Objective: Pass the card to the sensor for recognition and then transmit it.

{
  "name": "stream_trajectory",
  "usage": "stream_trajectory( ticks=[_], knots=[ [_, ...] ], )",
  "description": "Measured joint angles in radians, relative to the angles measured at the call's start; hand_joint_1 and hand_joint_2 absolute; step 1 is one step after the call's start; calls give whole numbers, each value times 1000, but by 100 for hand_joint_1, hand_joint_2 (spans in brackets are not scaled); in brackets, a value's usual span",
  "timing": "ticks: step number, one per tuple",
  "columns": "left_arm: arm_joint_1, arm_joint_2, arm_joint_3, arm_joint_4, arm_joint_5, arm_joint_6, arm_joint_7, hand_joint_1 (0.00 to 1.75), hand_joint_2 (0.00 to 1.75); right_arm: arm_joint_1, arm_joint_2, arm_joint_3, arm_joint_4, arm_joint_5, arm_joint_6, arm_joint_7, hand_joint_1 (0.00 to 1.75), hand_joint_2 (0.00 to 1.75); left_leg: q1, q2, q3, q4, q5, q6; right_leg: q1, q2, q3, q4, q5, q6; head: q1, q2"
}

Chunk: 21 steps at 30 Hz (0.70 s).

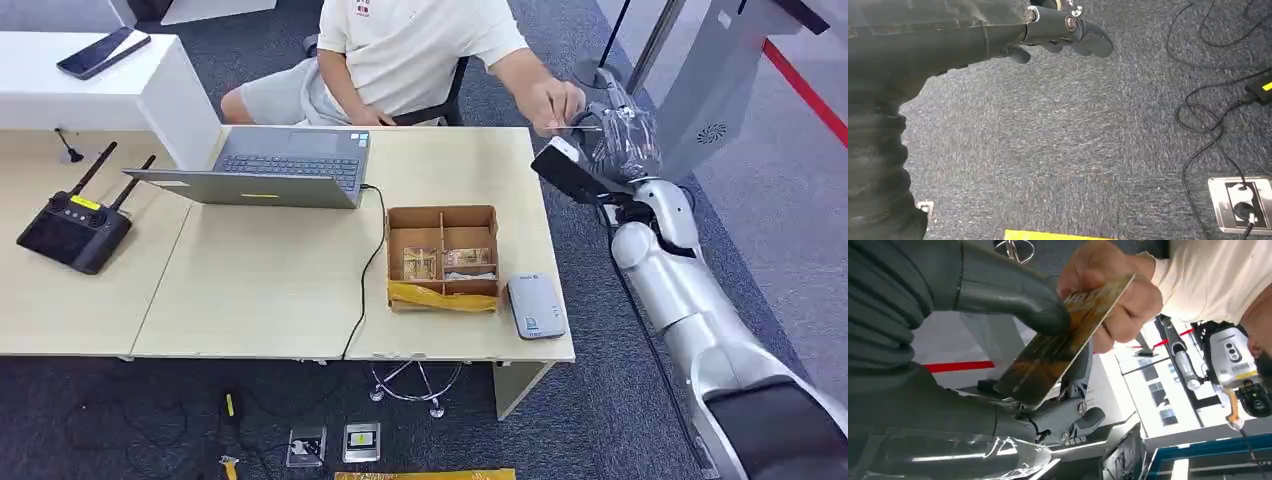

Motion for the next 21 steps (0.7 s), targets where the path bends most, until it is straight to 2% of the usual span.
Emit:
stream_trajectory(
  ticks=[15,21],
  knots=[
    [7,2,-1,-16,16,4,11,0,175,-1,5,11,29,-4,26,2,175,175,0,0,0,0,0,0,0,1,0,0,0,0,0,0],
    [26,7,-1,-17,58,12,3,0,175,23,-12,24,19,-6,101,16,175,175,0,1,0,0,0,0,0,1,-1,0,0,0,0,0]
  ],
)
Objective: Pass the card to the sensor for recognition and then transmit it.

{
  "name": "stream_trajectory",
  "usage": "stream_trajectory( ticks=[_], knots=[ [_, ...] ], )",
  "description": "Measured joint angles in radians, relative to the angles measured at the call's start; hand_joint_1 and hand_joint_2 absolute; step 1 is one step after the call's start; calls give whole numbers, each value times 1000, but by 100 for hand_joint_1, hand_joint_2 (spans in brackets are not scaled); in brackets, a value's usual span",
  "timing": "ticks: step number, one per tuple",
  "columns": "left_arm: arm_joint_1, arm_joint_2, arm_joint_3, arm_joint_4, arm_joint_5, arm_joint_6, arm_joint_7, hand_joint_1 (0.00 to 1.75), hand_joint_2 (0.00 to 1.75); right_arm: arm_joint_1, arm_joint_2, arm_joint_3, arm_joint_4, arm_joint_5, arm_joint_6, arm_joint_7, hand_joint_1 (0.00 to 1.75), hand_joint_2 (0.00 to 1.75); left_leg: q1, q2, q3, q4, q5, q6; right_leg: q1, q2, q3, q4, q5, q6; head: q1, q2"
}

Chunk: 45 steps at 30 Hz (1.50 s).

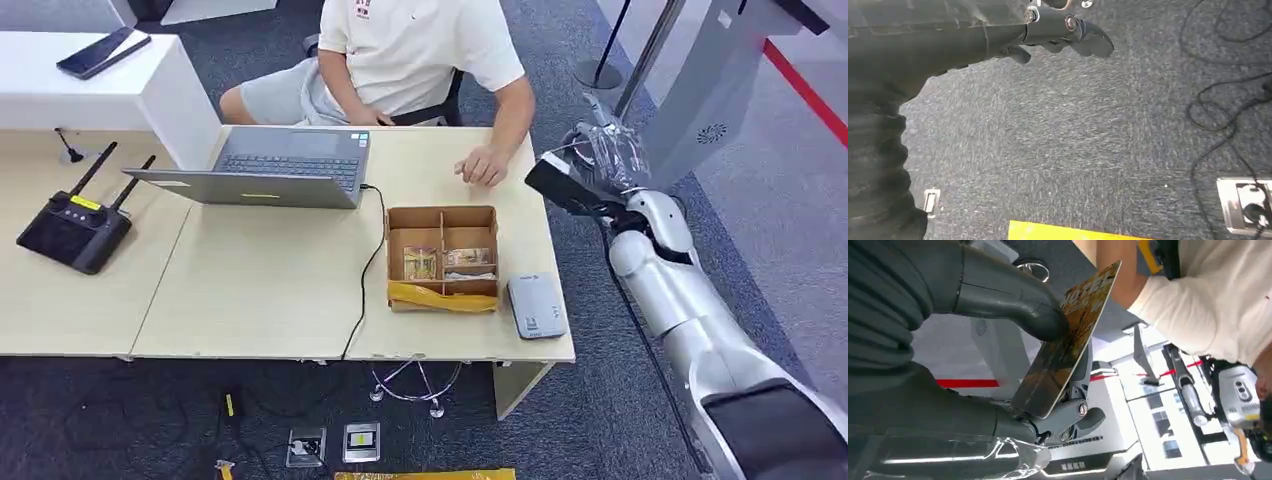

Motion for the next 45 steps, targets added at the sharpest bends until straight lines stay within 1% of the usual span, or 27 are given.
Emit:
stream_trajectory(
  ticks=[5,8,14,19,24,26,30,35,40,45],
  knots=[
    [18,8,0,0,21,2,-12,0,175,73,-42,9,-58,-16,62,52,175,175,0,0,0,0,-1,0,0,0,0,-1,0,0,0,0],
    [27,15,0,0,31,2,-18,0,175,147,-87,10,-135,-41,99,94,175,175,0,0,0,0,-1,0,0,0,0,-1,0,0,0,0],
    [29,21,0,1,42,2,-35,0,175,247,-144,4,-254,-52,132,137,175,175,0,2,0,0,-2,0,0,1,0,-1,0,0,0,0],
    [30,21,0,1,46,1,-48,0,175,311,-170,0,-324,-50,136,154,175,175,0,2,0,0,-2,0,0,2,0,-1,0,0,0,0],
    [30,21,0,1,50,-1,-54,0,175,338,-178,1,-353,-37,157,161,175,175,0,2,0,0,-2,0,0,2,0,-1,0,0,0,0],
    [30,21,0,2,47,-3,-54,0,175,368,-186,2,-383,-21,185,178,175,175,0,2,0,0,-2,0,0,2,0,-1,0,0,0,0],
    [30,21,0,3,43,-9,-54,0,175,405,-196,4,-413,-8,195,195,175,175,0,2,0,0,-2,0,0,2,0,-1,0,0,0,0],
    [30,17,0,5,43,-11,-54,0,175,441,-196,12,-419,0,175,203,175,175,0,2,0,0,-2,0,0,2,0,-1,0,0,0,0],
    [29,13,0,5,43,-13,-54,0,175,447,-188,29,-400,24,133,182,175,175,0,2,0,0,-2,0,0,2,0,-1,0,0,0,0],
    [29,10,-1,5,44,-15,-54,0,175,449,-171,48,-364,43,120,166,175,175,0,2,0,0,-2,0,0,2,0,-1,0,0,0,0]
  ],
)
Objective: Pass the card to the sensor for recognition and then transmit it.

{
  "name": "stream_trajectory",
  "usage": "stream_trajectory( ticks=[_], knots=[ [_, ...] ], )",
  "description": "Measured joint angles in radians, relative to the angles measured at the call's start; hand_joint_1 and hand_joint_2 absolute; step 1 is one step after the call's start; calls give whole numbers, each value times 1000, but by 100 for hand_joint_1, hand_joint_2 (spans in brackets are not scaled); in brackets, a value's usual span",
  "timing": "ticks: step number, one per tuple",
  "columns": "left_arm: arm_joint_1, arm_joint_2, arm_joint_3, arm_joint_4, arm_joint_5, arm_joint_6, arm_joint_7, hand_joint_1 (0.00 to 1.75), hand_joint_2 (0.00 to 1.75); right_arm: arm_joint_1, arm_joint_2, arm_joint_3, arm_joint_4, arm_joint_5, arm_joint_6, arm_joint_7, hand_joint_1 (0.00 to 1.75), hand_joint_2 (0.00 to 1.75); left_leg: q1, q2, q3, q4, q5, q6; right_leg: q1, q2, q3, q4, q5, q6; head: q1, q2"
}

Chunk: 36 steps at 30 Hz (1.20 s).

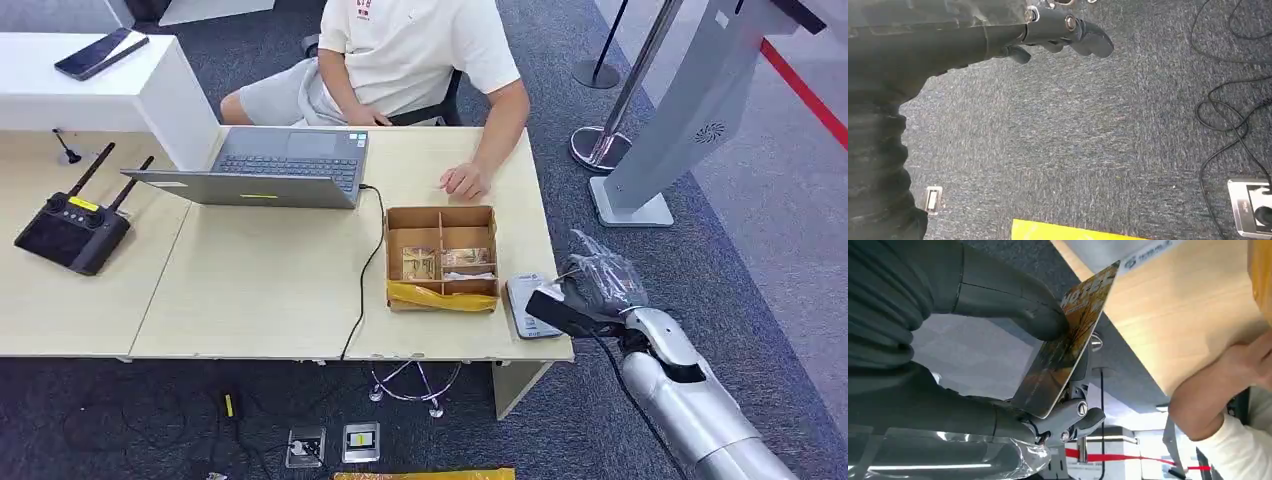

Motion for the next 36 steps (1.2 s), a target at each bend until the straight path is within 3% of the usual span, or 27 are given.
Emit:
stream_trajectory(
  ticks=[18,36],
  knots=[
    [-29,-9,-24,0,-14,1,9,0,175,-2,86,62,114,7,-44,-16,175,175,0,0,0,0,0,0,0,0,0,0,0,0,0,0],
    [-34,-5,-42,-41,-35,23,51,0,175,-37,125,88,176,7,-60,-21,175,175,0,0,1,0,0,0,0,0,0,0,0,0,0,0]
  ],
)
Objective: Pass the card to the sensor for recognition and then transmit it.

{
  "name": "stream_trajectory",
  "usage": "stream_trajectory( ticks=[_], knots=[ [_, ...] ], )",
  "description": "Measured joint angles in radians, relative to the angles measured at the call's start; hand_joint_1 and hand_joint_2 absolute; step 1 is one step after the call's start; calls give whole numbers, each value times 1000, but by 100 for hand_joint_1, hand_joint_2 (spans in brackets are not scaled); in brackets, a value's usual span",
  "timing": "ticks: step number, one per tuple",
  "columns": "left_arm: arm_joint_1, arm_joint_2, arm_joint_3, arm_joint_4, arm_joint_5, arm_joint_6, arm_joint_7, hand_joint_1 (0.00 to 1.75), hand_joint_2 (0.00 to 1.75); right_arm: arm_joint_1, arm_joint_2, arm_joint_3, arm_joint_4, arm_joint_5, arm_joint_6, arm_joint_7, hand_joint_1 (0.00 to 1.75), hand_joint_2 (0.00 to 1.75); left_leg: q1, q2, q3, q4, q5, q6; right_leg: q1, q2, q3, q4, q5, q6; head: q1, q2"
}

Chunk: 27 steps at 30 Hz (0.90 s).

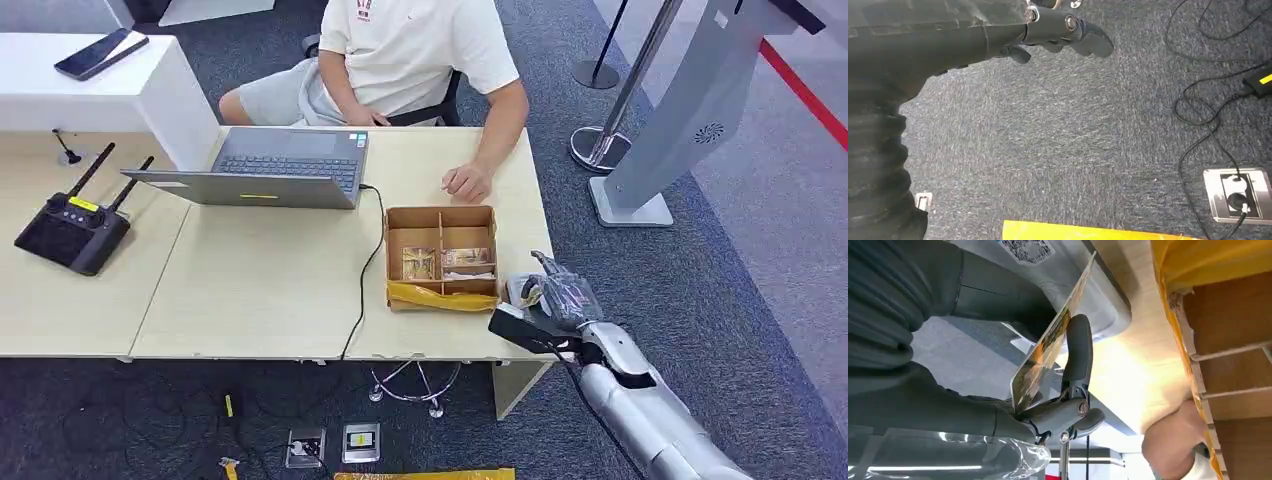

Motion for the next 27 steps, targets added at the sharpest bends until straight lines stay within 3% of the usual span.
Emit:
stream_trajectory(
  ticks=[12,20,27],
  knots=[
    [0,2,-6,-4,-10,0,0,0,175,-64,-2,-7,20,24,-17,-17,175,175,0,0,0,0,0,0,0,0,-1,0,0,0,0,0],
    [-4,2,-10,-4,-44,-6,7,0,175,-263,-53,-68,18,64,6,-54,175,175,-1,2,0,1,1,1,-1,1,-1,0,1,1,0,0],
    [-28,-2,-31,-4,-71,-18,13,0,175,-387,-43,-85,25,116,-5,-113,175,175,-1,2,-1,0,1,1,-1,1,-1,1,1,1,0,0]
  ],
)
